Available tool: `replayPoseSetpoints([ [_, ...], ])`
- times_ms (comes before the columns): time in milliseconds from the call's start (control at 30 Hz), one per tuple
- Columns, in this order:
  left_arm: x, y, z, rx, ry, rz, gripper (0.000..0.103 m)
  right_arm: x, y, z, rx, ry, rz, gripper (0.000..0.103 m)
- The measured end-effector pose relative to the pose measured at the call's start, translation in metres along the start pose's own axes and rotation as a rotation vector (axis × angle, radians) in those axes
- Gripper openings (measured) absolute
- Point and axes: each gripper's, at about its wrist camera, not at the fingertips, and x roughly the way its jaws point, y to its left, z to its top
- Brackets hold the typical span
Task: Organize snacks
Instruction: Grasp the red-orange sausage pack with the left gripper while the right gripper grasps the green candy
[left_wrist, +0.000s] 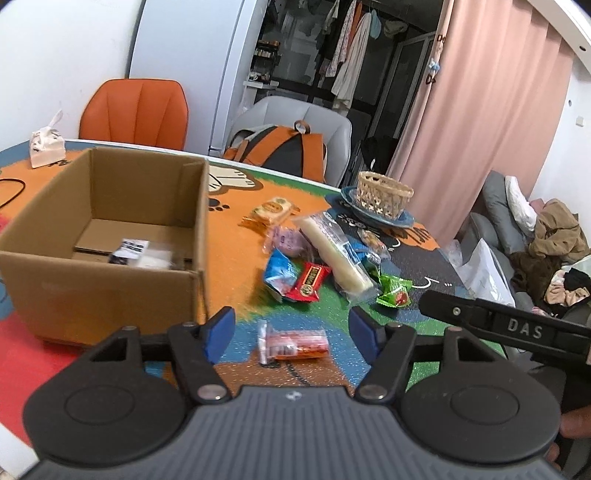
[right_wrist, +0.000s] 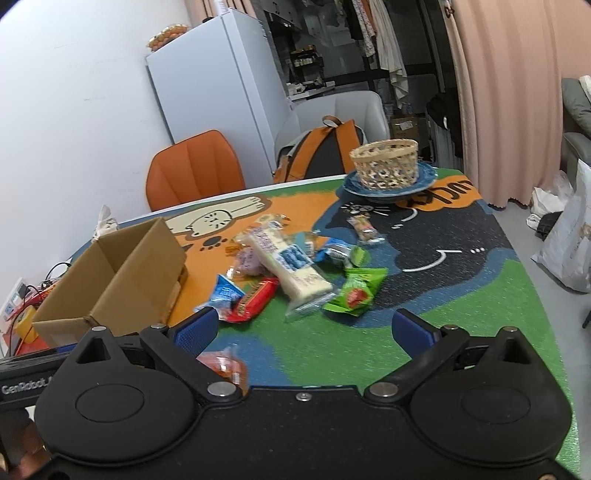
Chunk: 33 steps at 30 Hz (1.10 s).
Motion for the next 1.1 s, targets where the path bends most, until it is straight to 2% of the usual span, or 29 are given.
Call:
replayPoseSetpoints([
  [467,0.049,-0.023,-0.011,0.026,0.064,0.032,0.067,0.006,-0.039,-0.010,0.052,0.023,-0.047,0.102],
  [800,0.069,-0.025,-0.018,0.038,0.087,0.081,0.067,0.017,-0.044,-0.011,0.058,0.027,-0.057,0.102],
  [867,0.072,-0.024,-0.019,0.038,0.087,0.097,0.051,0.019,-0.046,-0.010,0.065,0.029,-0.056,0.102],
  [1100,0.075,-0.023,-0.014,0.037,0.081,0.089,0.046,0.030,-0.050,-0.007,0.072,0.042,-0.048,0.102],
])
